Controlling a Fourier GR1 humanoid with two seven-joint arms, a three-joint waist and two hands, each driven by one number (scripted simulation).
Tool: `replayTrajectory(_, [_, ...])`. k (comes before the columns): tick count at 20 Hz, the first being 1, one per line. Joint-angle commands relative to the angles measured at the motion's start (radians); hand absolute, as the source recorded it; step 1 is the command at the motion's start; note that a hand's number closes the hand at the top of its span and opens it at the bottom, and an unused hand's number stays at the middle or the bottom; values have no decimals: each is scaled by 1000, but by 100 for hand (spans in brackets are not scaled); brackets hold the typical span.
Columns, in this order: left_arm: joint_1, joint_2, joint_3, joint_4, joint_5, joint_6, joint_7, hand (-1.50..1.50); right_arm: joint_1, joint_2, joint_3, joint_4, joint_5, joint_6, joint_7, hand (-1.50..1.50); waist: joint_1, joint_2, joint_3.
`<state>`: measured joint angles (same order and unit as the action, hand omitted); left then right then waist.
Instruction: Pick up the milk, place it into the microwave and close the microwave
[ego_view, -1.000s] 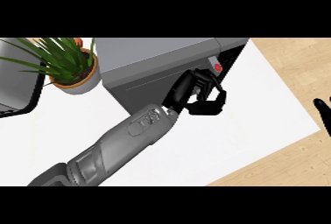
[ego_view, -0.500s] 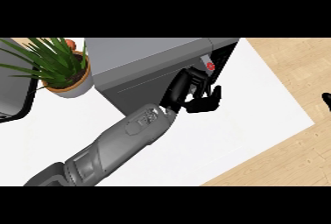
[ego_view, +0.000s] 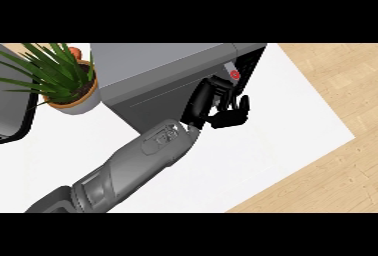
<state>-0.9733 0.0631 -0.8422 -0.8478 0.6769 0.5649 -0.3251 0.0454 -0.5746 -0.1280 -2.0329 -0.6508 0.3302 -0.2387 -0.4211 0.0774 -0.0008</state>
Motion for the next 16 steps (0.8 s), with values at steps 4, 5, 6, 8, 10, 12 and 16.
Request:
replayTrajectory(4, [-104, -60, 1, 50, 11, -2, 4, 150, -23, -32, -27, 10, -32, 6, 24, -150, -23, 14, 3])
replayTrajectory(5, [-109, -60, 2, 40, 16, 3, 0, 150, -28, -25, -20, 15, -40, 5, 25, -150, -24, 19, 4])
replayTrajectory(6, [-109, -60, 1, 39, 23, 1, 6, 150, -36, -32, -30, 9, -45, 7, 24, -150, -28, 15, 3])
replayTrajectory(8, [-105, -60, -1, 44, 22, 14, -5, 150, -30, -35, -38, 18, -55, 12, 24, -150, -33, 15, 5])
replayTrajectory(10, [-111, -60, -4, 36, 29, 14, -5, 150, -46, -43, -39, 22, -66, 11, 34, -150, -27, 19, 4])
replayTrajectory(12, [-110, -60, -5, 37, 31, 32, -10, 150, -45, -51, -42, 23, -75, 19, 41, -150, -34, 15, 4])
replayTrajectory(16, [-110, -60, -13, 38, 36, 44, -17, 150, -61, -58, -49, 24, -92, 20, 45, -150, -39, 19, 4])
